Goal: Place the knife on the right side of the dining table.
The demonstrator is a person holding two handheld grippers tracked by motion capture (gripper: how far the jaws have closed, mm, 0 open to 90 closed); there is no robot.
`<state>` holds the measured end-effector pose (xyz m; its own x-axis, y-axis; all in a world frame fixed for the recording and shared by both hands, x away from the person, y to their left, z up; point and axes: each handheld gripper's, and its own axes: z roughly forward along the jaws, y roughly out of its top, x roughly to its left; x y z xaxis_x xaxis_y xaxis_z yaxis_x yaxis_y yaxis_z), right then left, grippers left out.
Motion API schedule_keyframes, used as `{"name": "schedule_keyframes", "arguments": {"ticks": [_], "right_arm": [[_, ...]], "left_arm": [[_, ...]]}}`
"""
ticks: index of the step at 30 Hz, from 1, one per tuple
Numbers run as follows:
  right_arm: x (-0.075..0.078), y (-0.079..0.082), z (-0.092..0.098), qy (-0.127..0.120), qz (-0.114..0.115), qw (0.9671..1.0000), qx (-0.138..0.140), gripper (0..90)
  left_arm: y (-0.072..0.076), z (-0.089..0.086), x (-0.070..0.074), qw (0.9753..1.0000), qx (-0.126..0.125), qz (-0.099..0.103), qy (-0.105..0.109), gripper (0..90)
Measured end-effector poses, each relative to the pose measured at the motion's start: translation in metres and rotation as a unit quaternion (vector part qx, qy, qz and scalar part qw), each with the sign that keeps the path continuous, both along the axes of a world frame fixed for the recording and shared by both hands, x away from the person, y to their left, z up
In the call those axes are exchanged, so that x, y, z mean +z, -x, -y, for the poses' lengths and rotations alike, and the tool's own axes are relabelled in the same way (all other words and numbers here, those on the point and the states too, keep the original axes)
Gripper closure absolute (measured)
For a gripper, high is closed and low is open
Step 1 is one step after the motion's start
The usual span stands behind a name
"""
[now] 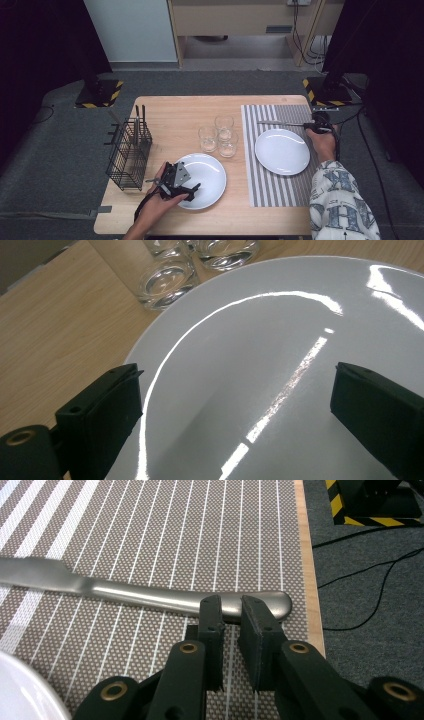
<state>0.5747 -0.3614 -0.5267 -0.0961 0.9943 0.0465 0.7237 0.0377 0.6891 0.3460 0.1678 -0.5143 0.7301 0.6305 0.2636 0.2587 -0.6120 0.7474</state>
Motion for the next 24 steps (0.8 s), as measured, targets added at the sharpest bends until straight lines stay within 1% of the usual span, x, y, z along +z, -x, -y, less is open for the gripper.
{"name": "schedule_keyframes", "arguments": {"ticks": [2, 7, 17, 19, 24], "right_arm": [[-0.0005, -0.0008, -0.0002, -0.002, 0.002, 1.0000, -0.001, 79.2], [-0.0037, 0.0006, 0.0014, -0.004, 0.019, 0.9998, 0.000, 81.0], [-0.0062, -0.0009, 0.0011, -0.003, 0.034, 0.9994, 0.000, 79.1], [-0.0057, 0.0000, 0.0010, -0.003, 0.033, 0.9995, 0.002, 79.0], [-0.0010, 0.0070, 0.0007, -0.006, 0.039, 0.9992, 0.006, 78.1]], "left_arm": [[-0.0002, 0.0000, 0.0001, 1.0000, 0.001, 0.000, 0.001, 5.6], [-0.0006, 0.0022, -0.0007, 1.0000, -0.001, 0.000, -0.001, 5.6], [-0.0002, 0.0028, -0.0013, 1.0000, -0.002, -0.001, -0.002, 5.6], [-0.0002, 0.0027, -0.0011, 1.0000, -0.002, -0.001, -0.002, 5.6], [0.0003, 0.0025, -0.0005, 1.0000, -0.002, 0.001, -0.002, 5.6]]}}
